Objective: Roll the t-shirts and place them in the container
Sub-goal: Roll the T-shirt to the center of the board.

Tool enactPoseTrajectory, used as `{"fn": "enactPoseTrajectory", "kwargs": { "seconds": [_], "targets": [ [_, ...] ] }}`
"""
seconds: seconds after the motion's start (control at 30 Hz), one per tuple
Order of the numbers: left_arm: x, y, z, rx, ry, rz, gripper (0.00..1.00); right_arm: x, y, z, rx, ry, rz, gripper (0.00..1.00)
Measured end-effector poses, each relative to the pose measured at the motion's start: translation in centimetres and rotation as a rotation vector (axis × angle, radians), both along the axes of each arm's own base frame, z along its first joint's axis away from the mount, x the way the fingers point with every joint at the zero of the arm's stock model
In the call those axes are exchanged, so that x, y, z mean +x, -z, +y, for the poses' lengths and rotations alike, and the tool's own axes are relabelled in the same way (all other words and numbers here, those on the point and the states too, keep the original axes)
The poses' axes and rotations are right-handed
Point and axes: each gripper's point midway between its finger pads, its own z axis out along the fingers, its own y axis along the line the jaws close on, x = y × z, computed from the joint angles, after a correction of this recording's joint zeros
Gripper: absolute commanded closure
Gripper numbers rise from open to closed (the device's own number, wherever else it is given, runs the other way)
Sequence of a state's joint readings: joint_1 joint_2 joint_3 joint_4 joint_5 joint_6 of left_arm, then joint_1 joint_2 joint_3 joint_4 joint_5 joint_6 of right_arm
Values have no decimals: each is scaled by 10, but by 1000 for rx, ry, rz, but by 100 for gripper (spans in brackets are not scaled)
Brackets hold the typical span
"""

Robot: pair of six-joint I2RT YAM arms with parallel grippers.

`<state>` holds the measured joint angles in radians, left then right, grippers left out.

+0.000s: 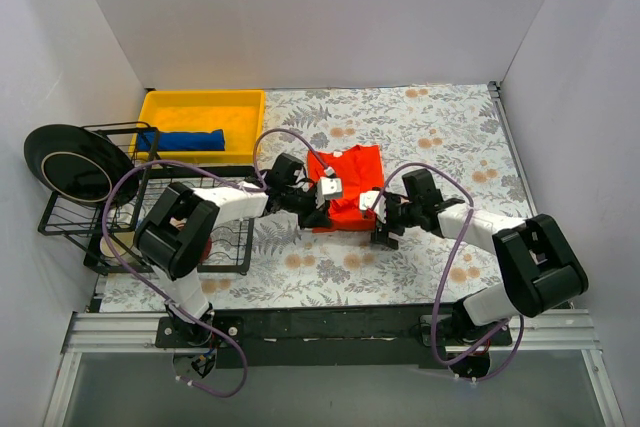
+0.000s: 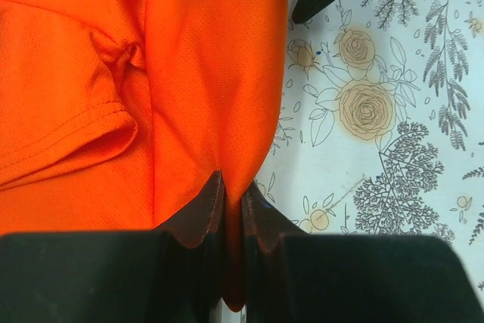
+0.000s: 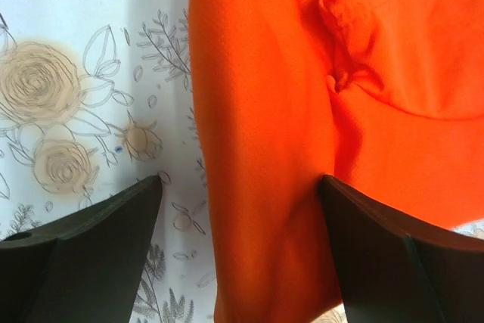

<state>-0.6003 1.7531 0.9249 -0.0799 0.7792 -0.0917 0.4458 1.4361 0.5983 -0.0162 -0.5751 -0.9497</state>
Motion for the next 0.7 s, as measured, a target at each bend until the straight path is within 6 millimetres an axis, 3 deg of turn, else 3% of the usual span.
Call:
{"fn": "enactPoseTrajectory", "kwargs": {
  "seconds": [0.03, 0.13, 0.2, 0.23, 0.3, 0.33, 0.43, 0.57, 0.7],
  "targets": [
    [0, 0, 0, -3, 0, 9, 100, -1, 2, 1, 2, -2, 9, 28],
    [4, -2, 1, -13, -10, 53, 100, 2, 4, 2, 4, -1, 4, 59],
    [7, -3, 3, -14, -16, 78, 100, 5, 5, 3, -2, 1, 17, 69],
    [8, -4, 4, -15, -18, 94, 100, 9, 4, 5, -5, 6, 29, 80],
    [11, -7, 5, -12, -20, 136, 100, 16, 1, 6, -11, 19, 59, 84],
    [14, -10, 5, -14, -21, 155, 100, 18, -2, 6, -14, 25, 76, 91],
    [19, -21, 4, -15, -8, 218, 100, 17, -13, 3, -17, 17, 127, 93],
    [24, -33, 1, 6, 39, 304, 100, 0, -23, -1, -13, -30, 242, 94],
    [16, -28, 1, 39, 103, 429, 100, -26, -19, -7, -8, -88, 413, 94]
  ]
}}
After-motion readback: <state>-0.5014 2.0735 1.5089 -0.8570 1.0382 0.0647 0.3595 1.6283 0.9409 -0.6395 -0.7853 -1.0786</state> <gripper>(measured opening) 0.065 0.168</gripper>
